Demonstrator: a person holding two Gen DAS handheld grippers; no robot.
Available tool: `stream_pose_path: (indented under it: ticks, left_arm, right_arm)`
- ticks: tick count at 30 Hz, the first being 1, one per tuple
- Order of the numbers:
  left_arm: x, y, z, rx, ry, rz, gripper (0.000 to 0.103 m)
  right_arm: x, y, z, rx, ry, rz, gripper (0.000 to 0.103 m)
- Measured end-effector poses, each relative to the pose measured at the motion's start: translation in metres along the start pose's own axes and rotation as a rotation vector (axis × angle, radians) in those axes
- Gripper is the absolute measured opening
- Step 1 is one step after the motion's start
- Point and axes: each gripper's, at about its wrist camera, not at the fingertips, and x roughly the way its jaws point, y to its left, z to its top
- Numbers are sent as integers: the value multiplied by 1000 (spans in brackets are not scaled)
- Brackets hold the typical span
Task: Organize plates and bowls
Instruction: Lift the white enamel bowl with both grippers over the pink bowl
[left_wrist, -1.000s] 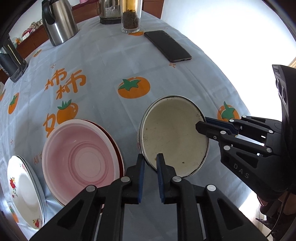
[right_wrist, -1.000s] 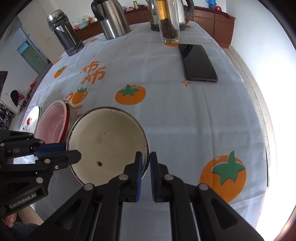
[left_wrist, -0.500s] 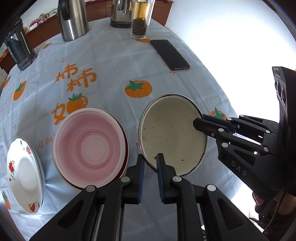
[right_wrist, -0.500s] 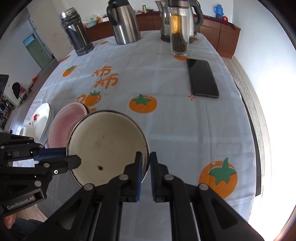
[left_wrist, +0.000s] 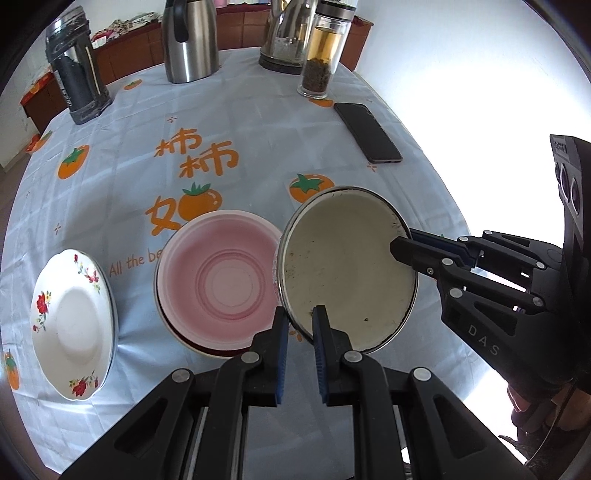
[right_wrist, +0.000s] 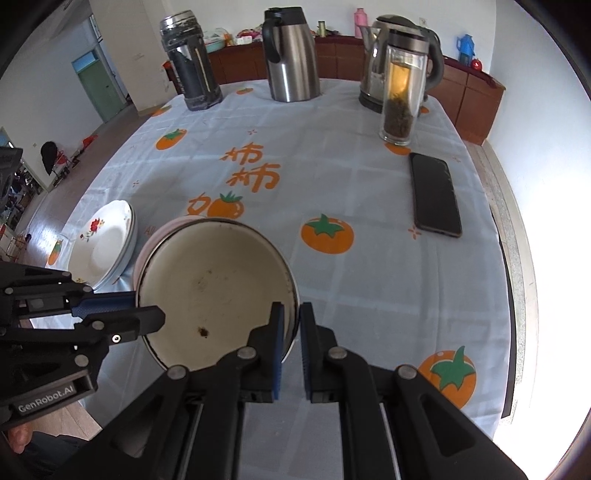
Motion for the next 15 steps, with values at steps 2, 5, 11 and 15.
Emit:
stream_pose_path:
  ticks: [2, 5, 11, 15]
  left_arm:
    - [-3, 3, -2, -13, -8, 4, 15]
    - [-8, 8, -6, -32, -19, 7, 15]
    - [-15, 24, -11, -65, -29, 8, 15]
    - [-19, 34, -13, -76, -33, 5, 15]
  right_arm:
    - [-2, 3, 2, -11, -3, 5, 8]
    - [-3, 9, 5, -32, -8, 12, 8]
    - [-3, 25, 9, -57, -9, 20, 8]
    - [0, 37, 13, -71, -3, 11, 8]
